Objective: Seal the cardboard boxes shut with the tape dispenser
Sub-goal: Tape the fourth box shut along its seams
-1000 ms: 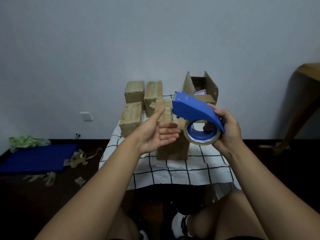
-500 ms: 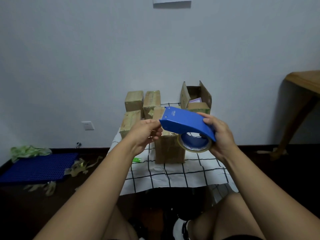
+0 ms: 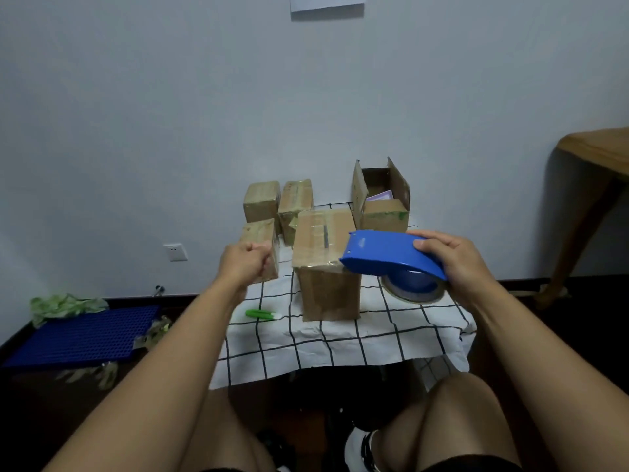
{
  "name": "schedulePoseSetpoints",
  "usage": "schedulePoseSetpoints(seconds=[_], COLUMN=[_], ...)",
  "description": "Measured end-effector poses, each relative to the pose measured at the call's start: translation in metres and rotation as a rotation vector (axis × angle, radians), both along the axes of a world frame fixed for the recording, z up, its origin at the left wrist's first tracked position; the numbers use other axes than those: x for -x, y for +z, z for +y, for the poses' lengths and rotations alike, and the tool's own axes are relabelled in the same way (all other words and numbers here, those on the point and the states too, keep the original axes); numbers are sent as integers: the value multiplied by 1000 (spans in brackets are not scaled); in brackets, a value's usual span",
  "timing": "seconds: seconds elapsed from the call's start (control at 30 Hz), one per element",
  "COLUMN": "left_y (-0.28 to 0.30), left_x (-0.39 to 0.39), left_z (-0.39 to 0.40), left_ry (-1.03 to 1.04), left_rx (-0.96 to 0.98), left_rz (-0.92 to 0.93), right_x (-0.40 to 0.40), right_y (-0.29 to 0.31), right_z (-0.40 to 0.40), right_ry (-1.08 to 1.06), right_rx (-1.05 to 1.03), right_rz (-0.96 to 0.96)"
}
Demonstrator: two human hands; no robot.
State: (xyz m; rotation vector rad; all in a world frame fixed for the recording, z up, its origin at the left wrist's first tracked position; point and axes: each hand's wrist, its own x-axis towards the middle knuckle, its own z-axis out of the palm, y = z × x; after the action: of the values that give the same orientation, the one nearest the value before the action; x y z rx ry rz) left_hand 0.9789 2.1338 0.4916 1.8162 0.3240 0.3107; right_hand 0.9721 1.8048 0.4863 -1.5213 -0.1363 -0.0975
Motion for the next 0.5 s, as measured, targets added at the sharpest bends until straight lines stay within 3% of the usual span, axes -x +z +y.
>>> schedulePoseSetpoints(seconds=[0.17, 0.5], left_y=[-3, -24], left_x=[-11, -23], left_z=[-2, -22], left_ry=[-6, 48], left_rx=[-48, 33], left_rz=[2, 48], right_x=[-15, -44], right_y=[6, 37], right_z=[-21, -26], right_ry=[-19, 31], right_rx=[136, 404], right_rz=[-31, -112])
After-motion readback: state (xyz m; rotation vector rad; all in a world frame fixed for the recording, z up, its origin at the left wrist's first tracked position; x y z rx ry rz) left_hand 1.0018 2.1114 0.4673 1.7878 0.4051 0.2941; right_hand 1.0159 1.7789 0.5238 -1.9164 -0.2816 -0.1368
